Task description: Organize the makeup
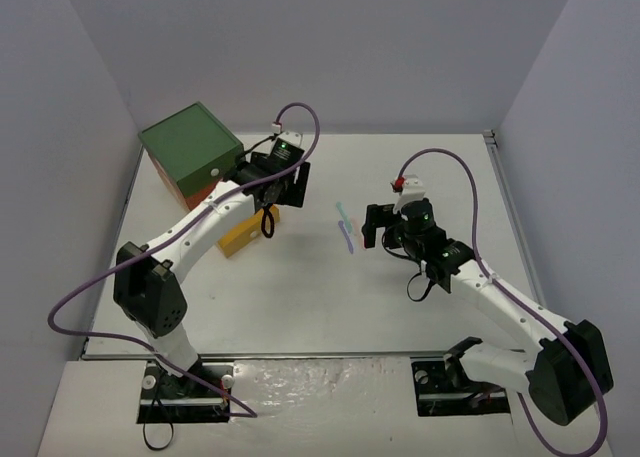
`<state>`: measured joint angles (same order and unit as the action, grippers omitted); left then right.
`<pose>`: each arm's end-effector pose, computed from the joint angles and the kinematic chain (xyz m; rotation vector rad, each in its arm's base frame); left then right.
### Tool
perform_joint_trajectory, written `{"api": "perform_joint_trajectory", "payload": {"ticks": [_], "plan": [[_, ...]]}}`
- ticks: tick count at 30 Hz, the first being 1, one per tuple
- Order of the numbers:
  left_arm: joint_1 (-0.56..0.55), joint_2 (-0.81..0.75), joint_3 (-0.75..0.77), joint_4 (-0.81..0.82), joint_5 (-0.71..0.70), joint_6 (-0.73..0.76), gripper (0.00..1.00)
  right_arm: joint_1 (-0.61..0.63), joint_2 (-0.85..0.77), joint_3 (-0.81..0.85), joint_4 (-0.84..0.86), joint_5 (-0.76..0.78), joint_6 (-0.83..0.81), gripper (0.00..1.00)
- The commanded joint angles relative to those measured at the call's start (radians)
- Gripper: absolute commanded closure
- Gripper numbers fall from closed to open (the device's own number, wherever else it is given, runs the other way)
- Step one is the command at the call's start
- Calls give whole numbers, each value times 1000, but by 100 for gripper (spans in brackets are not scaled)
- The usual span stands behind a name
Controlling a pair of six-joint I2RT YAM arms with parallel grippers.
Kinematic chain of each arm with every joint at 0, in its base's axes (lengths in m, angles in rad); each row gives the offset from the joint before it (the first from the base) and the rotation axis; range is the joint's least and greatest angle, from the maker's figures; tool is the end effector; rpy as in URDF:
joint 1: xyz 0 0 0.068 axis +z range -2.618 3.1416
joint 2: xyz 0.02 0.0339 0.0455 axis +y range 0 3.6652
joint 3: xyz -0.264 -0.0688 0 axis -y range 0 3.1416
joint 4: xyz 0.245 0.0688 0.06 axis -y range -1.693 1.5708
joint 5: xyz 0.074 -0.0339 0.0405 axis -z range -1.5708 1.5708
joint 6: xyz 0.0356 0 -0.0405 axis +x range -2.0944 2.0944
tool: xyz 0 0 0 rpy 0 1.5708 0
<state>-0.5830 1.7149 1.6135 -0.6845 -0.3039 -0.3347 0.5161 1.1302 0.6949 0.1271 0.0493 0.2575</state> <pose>0.3265 -0.2025 0.3333 0.1407 2.3099 -0.1063 0.2264 0.1264 0.2701 -0.2118 1.8956 0.4824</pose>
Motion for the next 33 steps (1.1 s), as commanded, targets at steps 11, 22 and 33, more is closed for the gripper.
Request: {"api": "perform_joint_trajectory", "payload": {"ticks": [11,22,33], "plan": [[135,18,-43,47,50,111,37,-6,-110,-26,20,16,-1,3],[141,141,-60,-17,278,172,37,-7,-98,-28,24,11,-5,3],[136,199,-65,-22,390,144,45,-7,-93,-29,28,13,-7,3]]}}
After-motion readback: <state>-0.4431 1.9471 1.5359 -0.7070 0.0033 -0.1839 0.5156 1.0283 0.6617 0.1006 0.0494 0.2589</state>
